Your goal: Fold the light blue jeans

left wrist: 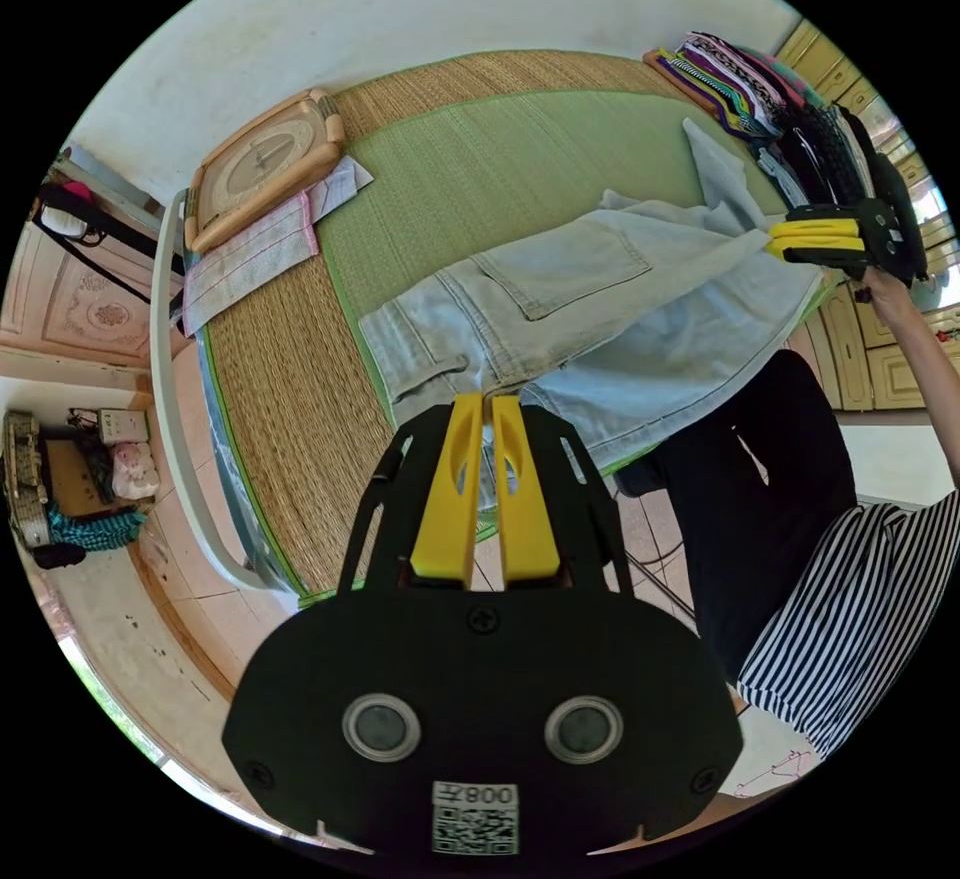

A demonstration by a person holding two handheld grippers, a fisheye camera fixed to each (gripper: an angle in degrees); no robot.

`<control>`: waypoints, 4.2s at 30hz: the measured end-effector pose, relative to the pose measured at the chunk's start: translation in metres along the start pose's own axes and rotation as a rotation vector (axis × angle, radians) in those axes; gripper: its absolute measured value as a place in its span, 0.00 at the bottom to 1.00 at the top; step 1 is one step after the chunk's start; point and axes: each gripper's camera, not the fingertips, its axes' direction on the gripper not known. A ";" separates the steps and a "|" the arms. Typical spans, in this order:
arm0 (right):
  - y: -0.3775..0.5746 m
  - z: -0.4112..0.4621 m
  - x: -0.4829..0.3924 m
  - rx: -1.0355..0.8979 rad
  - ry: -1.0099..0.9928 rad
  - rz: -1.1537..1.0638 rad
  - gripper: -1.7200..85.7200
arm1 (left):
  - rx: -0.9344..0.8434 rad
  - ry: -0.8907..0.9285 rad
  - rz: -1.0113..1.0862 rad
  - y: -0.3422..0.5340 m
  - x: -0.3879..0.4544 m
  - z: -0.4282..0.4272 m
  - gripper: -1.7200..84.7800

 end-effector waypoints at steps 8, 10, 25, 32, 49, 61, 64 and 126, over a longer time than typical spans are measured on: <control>0.016 0.045 -0.032 -0.039 -0.015 -0.047 0.04 | -0.056 -0.006 -0.005 0.043 -0.008 0.041 0.04; 0.018 0.058 -0.037 -0.055 -0.017 -0.053 0.04 | -0.066 0.001 -0.011 0.051 -0.012 0.050 0.03; 0.024 0.127 -0.041 -0.100 -0.044 -0.057 0.04 | -0.116 -0.038 0.044 0.096 -0.048 0.105 0.04; 0.024 0.150 -0.039 -0.107 -0.027 -0.078 0.04 | -0.123 -0.045 0.056 0.114 -0.072 0.126 0.04; 0.034 0.193 -0.036 -0.115 0.054 -0.152 0.04 | -0.136 -0.053 0.041 0.137 -0.134 0.173 0.04; 0.044 0.215 -0.017 -0.123 0.021 -0.120 0.06 | -0.154 -0.035 0.014 0.141 -0.183 0.201 0.03; 0.046 0.218 -0.010 -0.119 0.005 -0.099 0.06 | -0.155 -0.014 0.000 0.141 -0.198 0.207 0.03; 0.119 0.087 0.138 0.030 -0.293 0.395 0.02 | 0.065 0.493 -0.062 0.025 -0.317 0.365 0.02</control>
